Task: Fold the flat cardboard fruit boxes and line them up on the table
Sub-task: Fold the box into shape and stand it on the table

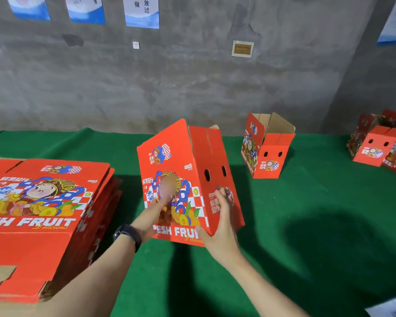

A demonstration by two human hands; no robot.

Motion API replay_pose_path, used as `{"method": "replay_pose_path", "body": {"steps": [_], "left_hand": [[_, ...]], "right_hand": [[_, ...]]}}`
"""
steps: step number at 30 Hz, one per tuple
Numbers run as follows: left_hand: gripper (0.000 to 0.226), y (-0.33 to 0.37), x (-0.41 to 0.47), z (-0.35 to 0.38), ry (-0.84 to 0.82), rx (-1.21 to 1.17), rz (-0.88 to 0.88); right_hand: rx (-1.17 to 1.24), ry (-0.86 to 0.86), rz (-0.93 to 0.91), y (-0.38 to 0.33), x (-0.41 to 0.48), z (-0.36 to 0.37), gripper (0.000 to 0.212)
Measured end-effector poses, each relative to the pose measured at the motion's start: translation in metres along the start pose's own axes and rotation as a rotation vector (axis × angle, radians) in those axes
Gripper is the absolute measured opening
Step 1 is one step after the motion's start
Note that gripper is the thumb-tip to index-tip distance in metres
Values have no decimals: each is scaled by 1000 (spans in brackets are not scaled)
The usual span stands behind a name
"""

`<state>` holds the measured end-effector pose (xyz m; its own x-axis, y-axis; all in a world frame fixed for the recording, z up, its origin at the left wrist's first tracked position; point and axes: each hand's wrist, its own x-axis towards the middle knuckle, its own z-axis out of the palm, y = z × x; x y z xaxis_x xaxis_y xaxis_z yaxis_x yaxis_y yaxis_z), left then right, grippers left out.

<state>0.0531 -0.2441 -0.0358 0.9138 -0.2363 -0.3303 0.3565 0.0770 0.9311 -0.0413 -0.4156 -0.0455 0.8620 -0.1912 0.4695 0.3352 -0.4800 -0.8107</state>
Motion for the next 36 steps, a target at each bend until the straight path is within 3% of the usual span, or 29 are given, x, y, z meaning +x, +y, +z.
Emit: {"method": "replay_pose_path", "body": {"steps": [7, 10, 12, 16, 19, 23, 30, 33, 36], "left_hand": [[91, 3, -16, 31, -212, 45, 160], [123, -2, -25, 26, -229, 92, 234], [117, -5, -28, 27, -196, 139, 361], [80, -15, -26, 28, -21, 281, 570], [69, -28, -22, 17, 44, 380, 525], [76, -44, -21, 3, 32, 469, 451], [89, -38, -27, -6, -18, 533, 275], [72, -29, -33, 3, 20, 596, 347], [42, -18, -42, 26, 190, 517, 544]], "right_hand": [[-261, 77, -101, 26, -31, 37, 85], [-365, 30, -140, 39, -41, 36, 85], [-428, -48, -146, 47, -51, 37, 79], [-478, -178, -80, 58, -67, 37, 62], [-482, -212, -36, 55, -62, 35, 56], [-529, -216, 63, 47, -55, 35, 57], [-692, -407, 158, 47, -61, 38, 75], [-740, -424, 193, 45, -53, 38, 75], [-790, -412, 200, 43, -44, 37, 76]]}}
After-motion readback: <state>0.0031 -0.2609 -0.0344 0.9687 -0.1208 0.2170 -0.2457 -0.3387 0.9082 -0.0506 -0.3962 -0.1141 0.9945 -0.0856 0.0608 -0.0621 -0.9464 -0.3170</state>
